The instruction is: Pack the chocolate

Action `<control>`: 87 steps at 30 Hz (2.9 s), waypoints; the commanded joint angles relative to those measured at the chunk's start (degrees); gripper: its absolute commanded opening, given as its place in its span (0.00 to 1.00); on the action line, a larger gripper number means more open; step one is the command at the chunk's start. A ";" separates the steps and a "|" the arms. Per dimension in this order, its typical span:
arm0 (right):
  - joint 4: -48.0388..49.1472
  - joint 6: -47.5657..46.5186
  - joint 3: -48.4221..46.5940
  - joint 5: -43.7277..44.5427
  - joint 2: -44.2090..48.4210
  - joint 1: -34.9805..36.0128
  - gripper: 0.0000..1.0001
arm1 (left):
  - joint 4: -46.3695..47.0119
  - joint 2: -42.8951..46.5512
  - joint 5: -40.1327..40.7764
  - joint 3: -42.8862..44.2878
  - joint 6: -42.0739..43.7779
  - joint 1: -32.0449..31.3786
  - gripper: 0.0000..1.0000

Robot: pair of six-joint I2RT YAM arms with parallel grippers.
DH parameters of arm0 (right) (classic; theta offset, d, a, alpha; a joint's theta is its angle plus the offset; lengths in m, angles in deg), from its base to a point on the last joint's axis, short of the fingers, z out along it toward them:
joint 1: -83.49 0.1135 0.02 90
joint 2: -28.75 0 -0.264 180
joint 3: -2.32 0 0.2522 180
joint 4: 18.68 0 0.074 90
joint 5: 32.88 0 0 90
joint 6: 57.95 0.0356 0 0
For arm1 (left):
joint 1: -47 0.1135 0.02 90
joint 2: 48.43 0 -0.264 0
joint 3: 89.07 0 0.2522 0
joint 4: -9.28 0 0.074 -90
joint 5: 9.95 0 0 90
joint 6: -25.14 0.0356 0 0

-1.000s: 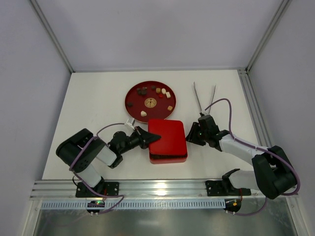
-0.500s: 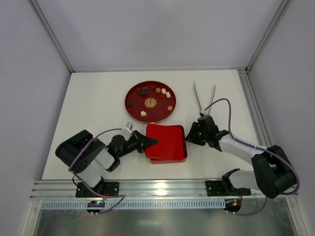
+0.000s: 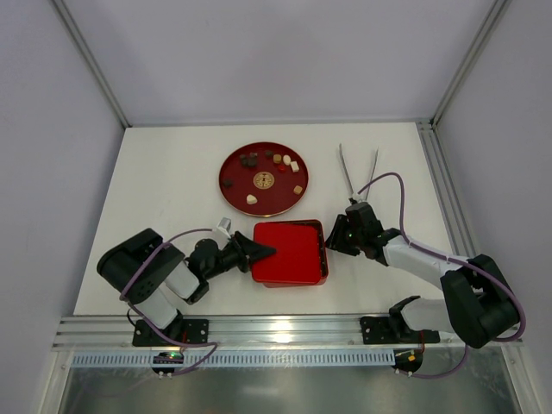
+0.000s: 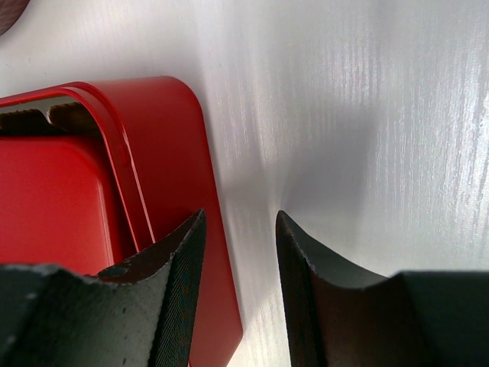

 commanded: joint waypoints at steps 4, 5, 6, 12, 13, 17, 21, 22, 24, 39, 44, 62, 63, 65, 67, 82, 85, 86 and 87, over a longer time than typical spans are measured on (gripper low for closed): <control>3.18 0.09 0.16 1.34 -0.57 0.64 0.44 | 11.27 0.55 -2.42 -0.37 4.03 -0.14 0.38; 3.27 0.09 0.16 1.43 -0.66 0.81 0.44 | 11.27 0.37 -2.51 -0.46 4.73 -0.05 0.39; 3.27 0.09 0.25 1.43 -0.66 0.81 0.44 | 11.18 0.37 -2.69 -0.55 4.91 -0.05 0.40; 3.35 0.09 0.34 1.69 -0.66 0.99 0.44 | 9.16 0.46 -4.01 -0.99 5.88 1.00 0.46; 3.36 0.26 0.25 1.69 -0.66 1.08 0.44 | 8.64 0.46 -4.18 -1.08 5.97 1.09 0.48; 3.44 0.09 0.43 1.69 -0.49 1.08 0.44 | 7.23 1.07 -4.97 -1.43 6.59 1.53 0.52; 3.53 0.09 0.34 1.87 -0.75 1.16 0.44 | 4.78 3.18 -5.85 -1.60 7.20 2.23 0.55; 3.53 0.09 0.34 1.95 -0.84 1.16 0.44 | 3.98 4.31 -6.11 -1.43 7.37 2.41 0.55; 3.80 -0.09 0.43 1.95 -1.01 1.16 0.44 | 1.53 5.55 -6.99 -1.17 7.73 2.93 0.55; 4.94 0.26 0.60 1.78 -1.98 1.25 0.44 | -28.18 19.79 -9.19 3.31 17.21 4.52 0.61; 5.38 0.35 0.69 1.69 -2.33 1.25 0.44 | -38.71 24.18 -8.23 4.28 20.29 5.04 0.61; 6.17 0.96 0.78 1.60 -2.95 1.60 0.44 | -66.94 31.39 -5.41 12.54 31.89 5.92 0.61; 6.26 0.88 0.87 1.60 -2.95 1.60 0.43 | -67.91 31.66 -5.24 12.81 32.25 6.01 0.61; 6.34 0.88 0.87 1.60 -3.04 1.69 0.44 | -69.85 32.45 -4.89 13.25 33.30 6.27 0.62; 6.43 0.88 0.95 1.60 -3.12 1.78 0.44 | -70.99 32.89 -4.71 13.25 33.74 6.45 0.62; 9.07 1.05 1.66 1.08 -4.70 1.95 0.43 | -62.66 36.67 -13.14 12.20 30.94 11.19 0.59; 9.33 1.23 1.66 0.99 -4.88 1.96 0.44 | -62.65 36.84 -14.99 12.02 30.93 12.77 0.59; 9.51 1.14 1.57 0.99 -4.88 2.04 0.44 | -62.91 36.93 -15.34 11.93 31.02 13.21 0.59; 9.51 1.23 1.57 0.99 -4.97 2.13 0.43 | -63.09 36.93 -16.04 11.84 31.11 14.17 0.58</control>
